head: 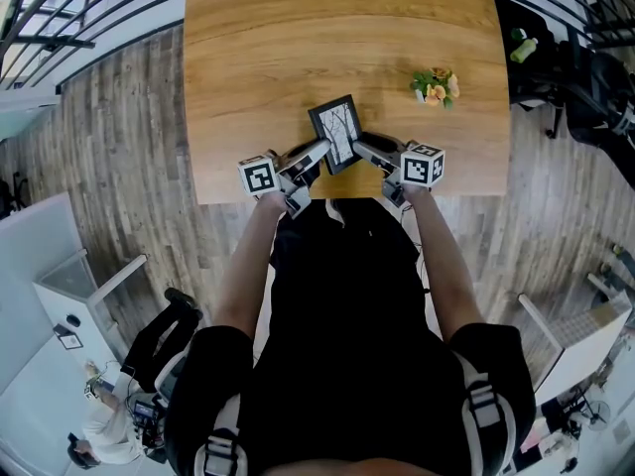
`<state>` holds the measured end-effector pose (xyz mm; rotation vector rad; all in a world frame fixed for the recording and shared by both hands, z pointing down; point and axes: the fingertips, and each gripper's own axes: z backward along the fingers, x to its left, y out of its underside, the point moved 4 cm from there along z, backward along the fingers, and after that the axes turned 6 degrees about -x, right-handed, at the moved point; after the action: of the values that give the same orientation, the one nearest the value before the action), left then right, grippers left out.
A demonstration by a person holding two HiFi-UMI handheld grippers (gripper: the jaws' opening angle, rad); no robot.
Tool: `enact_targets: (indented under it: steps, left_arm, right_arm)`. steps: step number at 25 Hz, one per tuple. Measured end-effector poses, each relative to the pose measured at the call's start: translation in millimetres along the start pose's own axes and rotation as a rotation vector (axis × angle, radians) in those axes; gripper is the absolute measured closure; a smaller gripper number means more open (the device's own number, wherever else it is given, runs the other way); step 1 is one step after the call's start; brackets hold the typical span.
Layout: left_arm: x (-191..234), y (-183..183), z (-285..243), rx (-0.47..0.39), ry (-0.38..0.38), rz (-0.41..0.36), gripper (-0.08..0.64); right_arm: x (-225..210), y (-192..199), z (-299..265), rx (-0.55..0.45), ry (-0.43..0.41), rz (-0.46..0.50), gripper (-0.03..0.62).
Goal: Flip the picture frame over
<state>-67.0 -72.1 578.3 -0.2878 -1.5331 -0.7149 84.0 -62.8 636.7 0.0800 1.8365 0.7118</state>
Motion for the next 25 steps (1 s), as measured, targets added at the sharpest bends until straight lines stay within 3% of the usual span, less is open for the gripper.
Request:
enact_targets:
  steps: [3,7,10,14,17,25]
  left_arm:
    - [-0.1,-0.3,1.2,0.023,0.025,0.004,0.468]
    - [2.7,0.0,1.6,0.027,0.008,0.011,0.468]
    - [15.1,3.0,6.8,0.016,-0.070,0.009,0.468]
    - [26.6,-3.7,5.8,0.004,-0.182,-0.115,0.474]
    - [34.7,-8.9,2.8,-0.016,-0.265,-0.164,0.474]
    - [61.3,-16.1,-4.4,0.002,-0.406,-0.248,0.471]
  right_arm:
    - [2.7,1.5,1.3,-0.018,-0.075,-0.081,0.472]
    - [-0.5,3.7,2.8,-0.002,-0.049,-0.074,0.472]
    - [-6.5,9.0,1.2,0.022,0.004,-0.061,0.476]
    - [-9.1,8.1,0.9,0.011,0.070,-0.023,0.492]
    - [-13.5,12.2,-1.1,0.021,0.132,0.012,0.497]
    - [-26.4,15.8,-16.3,0.045,0.275,0.053,0.494]
